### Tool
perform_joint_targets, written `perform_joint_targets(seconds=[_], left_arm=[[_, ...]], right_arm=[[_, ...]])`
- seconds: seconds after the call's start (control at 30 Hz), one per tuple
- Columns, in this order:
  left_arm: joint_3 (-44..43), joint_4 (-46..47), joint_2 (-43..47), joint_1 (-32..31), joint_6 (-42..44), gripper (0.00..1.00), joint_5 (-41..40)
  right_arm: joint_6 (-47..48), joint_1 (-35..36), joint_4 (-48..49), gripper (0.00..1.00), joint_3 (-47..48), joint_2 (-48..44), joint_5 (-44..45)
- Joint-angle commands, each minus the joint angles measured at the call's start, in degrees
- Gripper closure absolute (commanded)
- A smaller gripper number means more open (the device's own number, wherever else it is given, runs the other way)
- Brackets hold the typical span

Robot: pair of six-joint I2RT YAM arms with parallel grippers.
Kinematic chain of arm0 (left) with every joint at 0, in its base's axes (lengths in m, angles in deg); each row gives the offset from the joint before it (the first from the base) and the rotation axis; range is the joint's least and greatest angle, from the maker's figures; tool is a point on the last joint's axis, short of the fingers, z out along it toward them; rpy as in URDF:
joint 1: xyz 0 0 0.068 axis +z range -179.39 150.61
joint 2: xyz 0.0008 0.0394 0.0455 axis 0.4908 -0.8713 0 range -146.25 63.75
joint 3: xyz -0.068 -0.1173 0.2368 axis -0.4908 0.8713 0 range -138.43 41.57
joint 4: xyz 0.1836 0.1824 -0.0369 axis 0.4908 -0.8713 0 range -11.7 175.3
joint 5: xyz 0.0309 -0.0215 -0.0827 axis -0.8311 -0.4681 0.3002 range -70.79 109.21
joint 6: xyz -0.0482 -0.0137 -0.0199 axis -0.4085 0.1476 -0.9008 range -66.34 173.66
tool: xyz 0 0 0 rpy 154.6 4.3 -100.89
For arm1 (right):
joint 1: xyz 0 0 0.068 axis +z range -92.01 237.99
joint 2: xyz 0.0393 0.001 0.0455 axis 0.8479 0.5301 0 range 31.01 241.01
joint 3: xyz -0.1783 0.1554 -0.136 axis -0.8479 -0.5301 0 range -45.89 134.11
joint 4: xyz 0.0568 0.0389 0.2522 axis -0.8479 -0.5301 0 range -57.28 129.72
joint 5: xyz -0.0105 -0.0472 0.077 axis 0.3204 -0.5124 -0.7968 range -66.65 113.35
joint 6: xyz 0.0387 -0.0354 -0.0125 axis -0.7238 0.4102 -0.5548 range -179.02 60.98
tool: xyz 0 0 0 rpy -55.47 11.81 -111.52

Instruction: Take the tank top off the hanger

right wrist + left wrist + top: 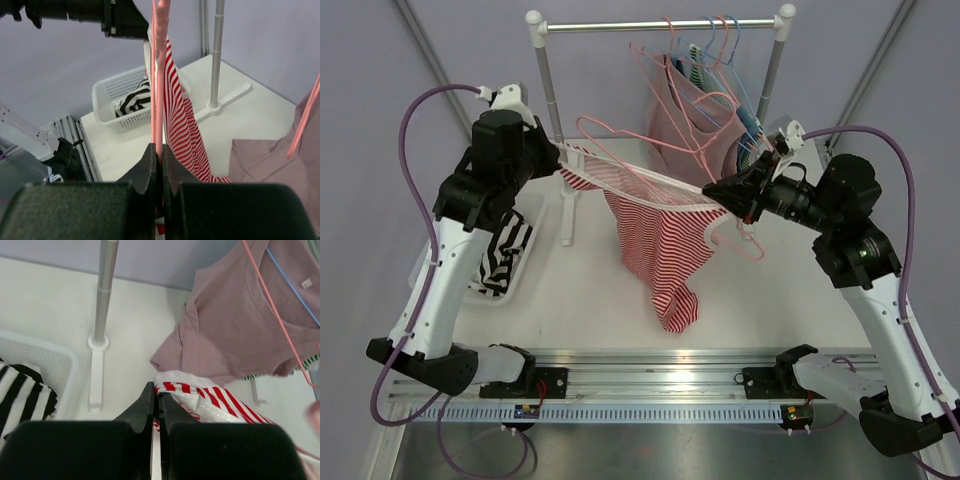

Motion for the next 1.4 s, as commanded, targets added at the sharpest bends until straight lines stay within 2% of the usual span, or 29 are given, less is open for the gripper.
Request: perform_joint_targets(seconds=[0.0, 0.07, 0.1, 0.17, 0.2, 0.3, 0.37, 0.4, 0.43, 0.47, 0.5, 0.57, 0.6, 0.63, 0.7, 0.73, 0.77, 0.8, 0.87, 1.0, 1.07, 1.17, 1.3, 1.37], left_arm=[[6.31, 6.99, 6.45, 3.7, -0.34, 1.0, 18.04], [14.91, 16.01, 11.72, 3.61, -0.51, 1.0, 28.63], [17.29, 18.77, 13.3, 3.43, -0.95, 1.0, 37.64], [22.21, 22.21, 16.46, 2.12, -0.69, 1.0, 44.12], [22.76, 21.53, 16.92, 1.33, 0.27, 1.0, 47.54], [23.12, 14.33, 17.71, -2.1, 6.42, 1.0, 47.67], [23.11, 8.02, 17.71, -4.73, 9.68, 1.0, 43.3], [23.64, 6.33, 17.8, -5.52, 10.12, 1.0, 36.14], [24.34, 5.1, 17.97, -5.97, 10.12, 1.0, 32.41], [24.87, 3.17, 18.06, -5.97, 9.86, 1.0, 28.28], [25.92, 2.45, 18.33, -5.97, 9.6, 1.0, 21.89], [26.72, 1.66, 18.59, -5.97, 9.86, 1.0, 19.37], [27.41, 1.57, 18.68, -5.97, 9.86, 1.0, 18.67], [27.68, 2.09, 18.85, -5.97, 9.6, 1.0, 18.75], [27.86, 2.88, 19.12, -5.97, 9.07, 0.93, 18.66], [27.6, 2.97, 19.21, -5.97, 8.9, 0.78, 18.57], [27.42, 2.97, 19.12, -6.06, 8.98, 0.73, 18.57], [27.07, 2.89, 19.12, -5.97, 9.07, 0.63, 18.49], [26.11, 2.19, 19.47, -5.97, 9.16, 0.33, 17.61], [25.14, 0.43, 20.52, -5.97, 9.77, 0.08, 13.48], [24.87, -0.89, 21.14, -5.97, 10.03, 0.01, 10.76], [25.22, -2.21, 21.93, -5.97, 10.91, 0.01, 7.34], [26.62, -3.35, 22.89, -5.97, 11.97, 0.01, 3.55], [27.42, -3.27, 23.25, -6.06, 11.97, 0.01, 1.8]], right_arm=[[-6.95, -0.25, 20.31, 1.0, -4.38, -2.94, 1.87], [-15.45, -0.25, 31.77, 1.0, -8.08, -1.88, 0.38], [-18.9, -0.25, 42.87, 1.0, -8.96, -0.14, 0.03], [-28.89, -0.25, 53.31, 1.0, -10.11, 2.24, -0.94], [-31.65, -0.08, 61.88, 1.0, -10.11, 4.86, -1.03], [-39.04, -0.07, 73.87, 1.0, -9.59, 8.48, 0.01], [-39.25, 0.01, 76.38, 1.0, -9.85, 10.25, 4.14], [-37.94, 0.01, 73.17, 1.0, -9.67, 10.16, 5.81], [-35.83, 0.01, 68.52, 1.0, -7.5, 9.73, 7.56], [-29.81, 0.36, 61.95, 1.0, -5.47, 9.29, 8.62], [-26.27, 1.06, 46.83, 1.0, -3.28, 8.85, 12.38], [-18.02, 3.16, 33.64, 1.0, 2.88, 9.02, 16.26], [-16.06, 3.44, 23.32, 1.0, 4.46, 9.45, 17.76], [-14.91, 3.7, 17.73, 1.0, 7.61, 9.63, 20.82], [-12.44, 4.14, 6.93, 1.0, 9.65, 10.25, 23.74], [-11.39, 4.15, 4.6, 1.0, 10.71, 10.34, 24.01], [-9.81, 4.32, 2.66, 1.0, 11.07, 10.25, 24.54], [-9.1, 4.5, -1.62, 1.0, 11.68, 10.77, 25.67], [-6.74, 4.58, -7.95, 1.0, 15.27, 11.83, 26.82], [-4.35, 5.02, -14.22, 1.0, 24.92, 18.66, 30.94], [-3.12, 5.11, -16.33, 1.0, 28.89, 21.75, 32.53], [-1.45, 5.81, -18.17, 1.0, 37.24, 29.99, 36.23], [1.97, 8.36, -23.54, 1.0, 55.3, 40.81, 43.59], [3.12, 9.42, -25.56, 1.0, 61.14, 47.12, 45.98]])
